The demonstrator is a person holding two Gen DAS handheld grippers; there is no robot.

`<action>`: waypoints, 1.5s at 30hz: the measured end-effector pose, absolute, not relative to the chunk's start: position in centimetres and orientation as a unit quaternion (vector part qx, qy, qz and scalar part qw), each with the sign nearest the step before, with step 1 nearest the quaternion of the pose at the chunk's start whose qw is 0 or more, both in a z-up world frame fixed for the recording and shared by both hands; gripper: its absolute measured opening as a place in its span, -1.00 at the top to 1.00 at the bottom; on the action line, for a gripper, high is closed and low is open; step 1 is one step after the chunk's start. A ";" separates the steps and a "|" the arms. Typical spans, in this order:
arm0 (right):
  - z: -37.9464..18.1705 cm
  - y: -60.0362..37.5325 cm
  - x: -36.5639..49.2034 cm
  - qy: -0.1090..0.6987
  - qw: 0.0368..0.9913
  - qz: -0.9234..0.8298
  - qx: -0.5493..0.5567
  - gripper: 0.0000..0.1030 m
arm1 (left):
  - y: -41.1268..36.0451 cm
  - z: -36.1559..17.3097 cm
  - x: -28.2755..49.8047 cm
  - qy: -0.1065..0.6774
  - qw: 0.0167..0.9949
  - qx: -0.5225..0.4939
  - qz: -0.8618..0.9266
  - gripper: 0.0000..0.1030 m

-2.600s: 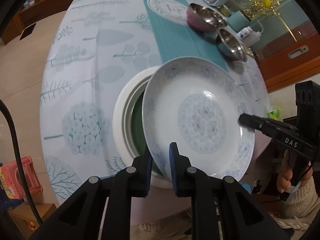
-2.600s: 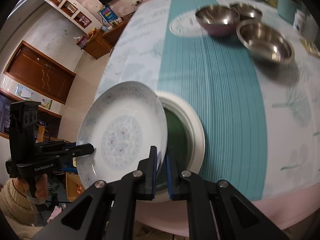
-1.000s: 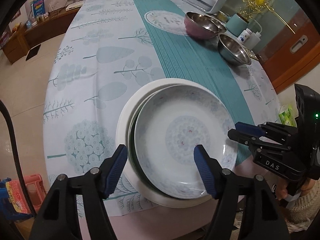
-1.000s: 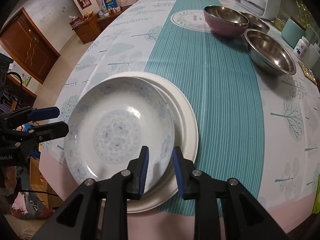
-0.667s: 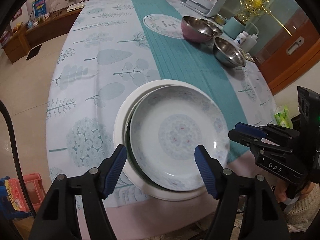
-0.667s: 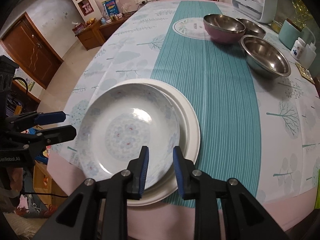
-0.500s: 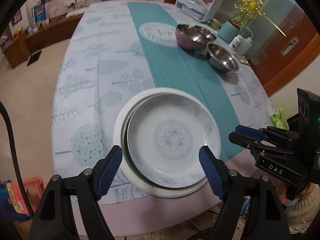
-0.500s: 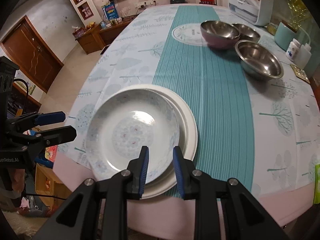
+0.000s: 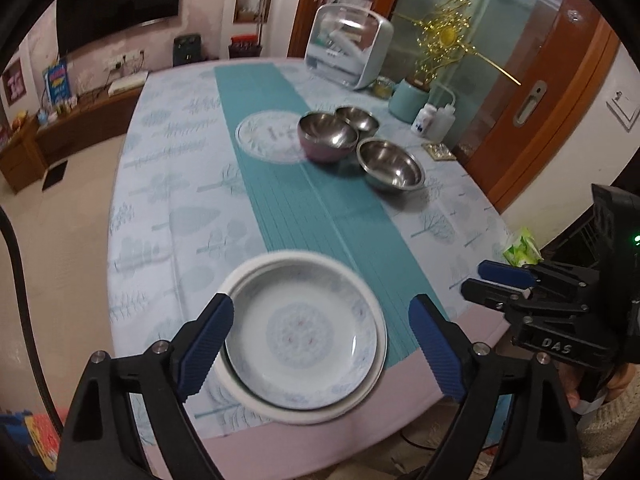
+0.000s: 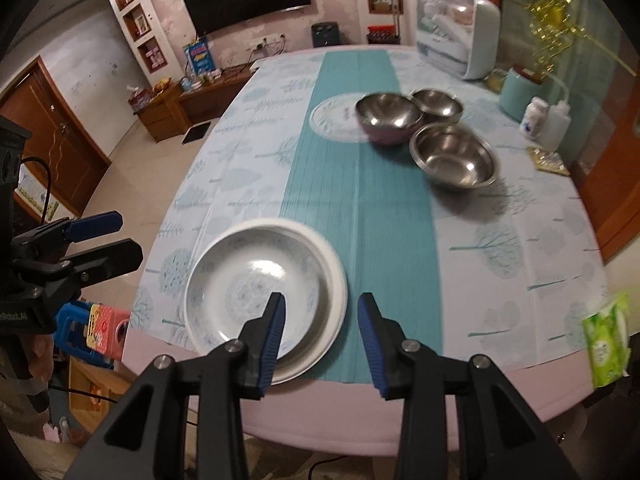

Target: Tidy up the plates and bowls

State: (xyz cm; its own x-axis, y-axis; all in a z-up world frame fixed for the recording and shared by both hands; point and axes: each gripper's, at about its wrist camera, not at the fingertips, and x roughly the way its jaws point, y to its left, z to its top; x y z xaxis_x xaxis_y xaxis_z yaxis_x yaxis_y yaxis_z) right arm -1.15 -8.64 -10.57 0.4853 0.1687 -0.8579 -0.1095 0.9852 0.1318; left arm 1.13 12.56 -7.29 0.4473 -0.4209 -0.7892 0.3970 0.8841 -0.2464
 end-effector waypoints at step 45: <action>-16.7 -35.2 26.3 0.557 0.819 0.124 0.058 0.24 | -14.2 -18.3 26.4 0.564 0.822 -0.044 -0.060 -0.76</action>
